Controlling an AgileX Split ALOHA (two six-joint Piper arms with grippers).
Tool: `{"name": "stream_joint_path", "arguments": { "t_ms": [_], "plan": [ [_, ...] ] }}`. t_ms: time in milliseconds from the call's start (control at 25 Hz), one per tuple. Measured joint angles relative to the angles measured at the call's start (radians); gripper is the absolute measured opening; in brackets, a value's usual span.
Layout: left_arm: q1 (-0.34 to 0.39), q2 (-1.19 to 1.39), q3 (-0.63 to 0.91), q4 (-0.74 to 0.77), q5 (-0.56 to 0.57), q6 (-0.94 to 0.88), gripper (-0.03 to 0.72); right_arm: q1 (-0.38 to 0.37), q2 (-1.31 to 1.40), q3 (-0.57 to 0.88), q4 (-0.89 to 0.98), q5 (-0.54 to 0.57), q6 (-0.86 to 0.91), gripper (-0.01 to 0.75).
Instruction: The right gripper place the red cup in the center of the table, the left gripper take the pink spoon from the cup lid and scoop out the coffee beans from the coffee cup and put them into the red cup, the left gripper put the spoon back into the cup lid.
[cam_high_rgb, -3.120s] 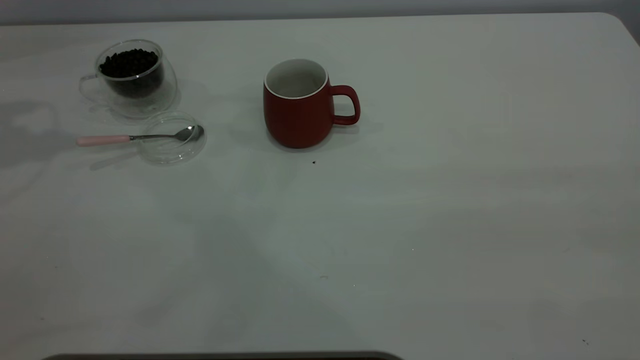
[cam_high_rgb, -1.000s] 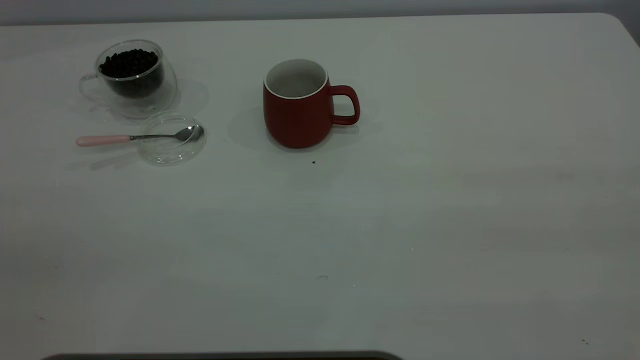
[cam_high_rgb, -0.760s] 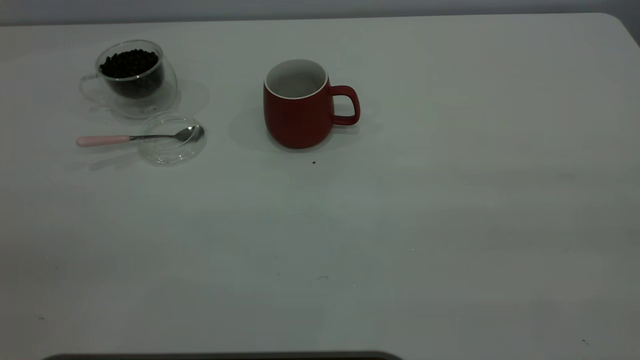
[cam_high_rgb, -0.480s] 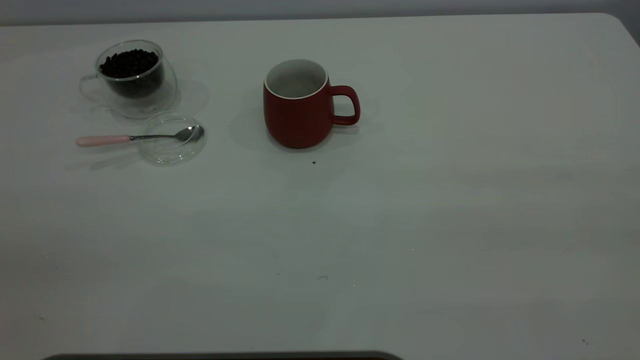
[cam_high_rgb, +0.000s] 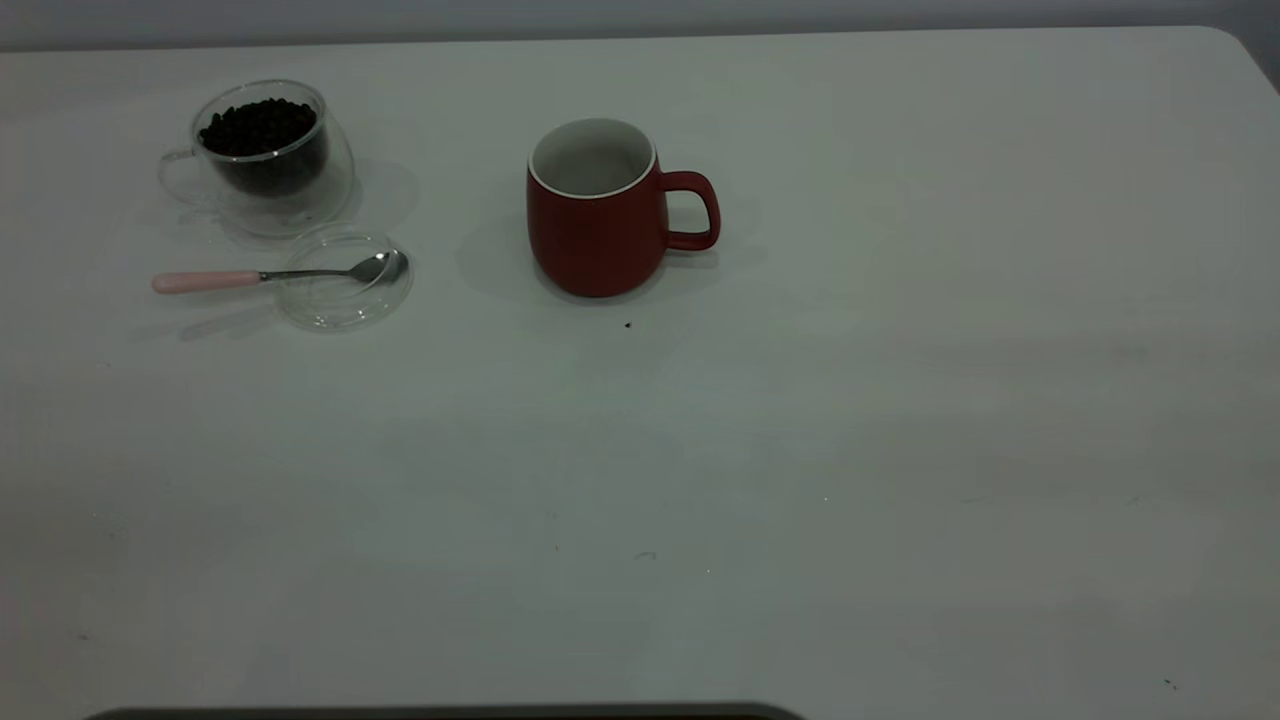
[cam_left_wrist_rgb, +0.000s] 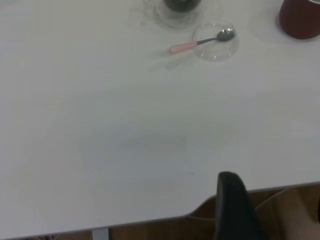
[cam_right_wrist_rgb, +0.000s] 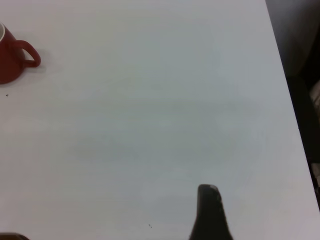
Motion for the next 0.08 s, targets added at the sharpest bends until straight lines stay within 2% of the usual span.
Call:
{"name": "stream_joint_path", "arguments": {
  "t_ms": [80],
  "plan": [
    [0.000, 0.000, 0.000, 0.000, 0.000, 0.000, 0.453, 0.000, 0.000, 0.000, 0.000, 0.000, 0.000, 0.591]
  ]
}}
